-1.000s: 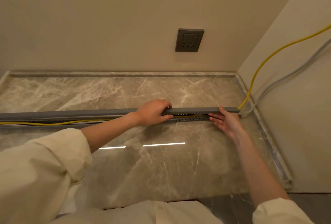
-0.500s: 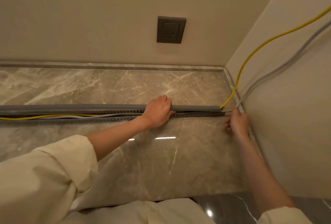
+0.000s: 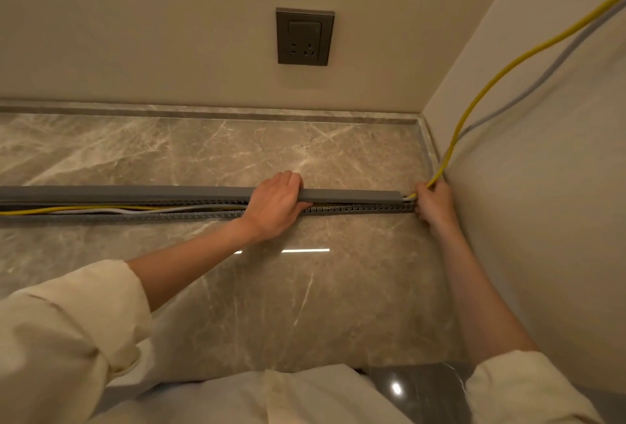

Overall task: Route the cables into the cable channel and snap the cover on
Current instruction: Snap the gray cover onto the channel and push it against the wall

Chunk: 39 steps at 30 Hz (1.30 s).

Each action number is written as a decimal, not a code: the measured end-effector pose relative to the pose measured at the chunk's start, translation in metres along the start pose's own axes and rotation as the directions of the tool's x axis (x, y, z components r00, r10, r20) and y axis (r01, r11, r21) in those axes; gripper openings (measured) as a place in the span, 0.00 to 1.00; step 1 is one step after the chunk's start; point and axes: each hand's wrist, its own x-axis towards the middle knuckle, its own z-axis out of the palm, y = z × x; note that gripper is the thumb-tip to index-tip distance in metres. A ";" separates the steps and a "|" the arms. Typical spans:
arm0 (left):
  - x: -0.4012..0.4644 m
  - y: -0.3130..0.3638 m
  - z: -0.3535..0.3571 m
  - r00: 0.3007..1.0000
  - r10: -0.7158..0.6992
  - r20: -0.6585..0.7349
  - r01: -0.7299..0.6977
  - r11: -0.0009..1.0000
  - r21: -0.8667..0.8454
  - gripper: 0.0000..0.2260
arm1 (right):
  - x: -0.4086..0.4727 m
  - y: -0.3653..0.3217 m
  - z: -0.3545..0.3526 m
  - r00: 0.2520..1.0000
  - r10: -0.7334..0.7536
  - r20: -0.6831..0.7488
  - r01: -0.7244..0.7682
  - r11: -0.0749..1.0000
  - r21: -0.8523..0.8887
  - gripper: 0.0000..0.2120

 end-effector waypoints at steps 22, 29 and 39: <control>-0.004 0.006 0.001 0.998 0.058 -0.005 -0.058 0.997 0.042 0.13 | 0.000 0.010 -0.001 0.996 -0.019 0.083 0.009 0.993 0.116 0.11; 0.000 0.002 0.003 0.998 0.062 0.019 -0.063 0.996 0.055 0.13 | -0.001 0.005 -0.009 0.971 0.197 0.137 -0.237 0.882 0.408 0.11; 0.001 0.000 0.002 0.997 0.067 0.025 -0.068 0.997 0.048 0.13 | -0.009 0.000 -0.024 0.934 0.210 0.290 -0.332 0.809 0.485 0.08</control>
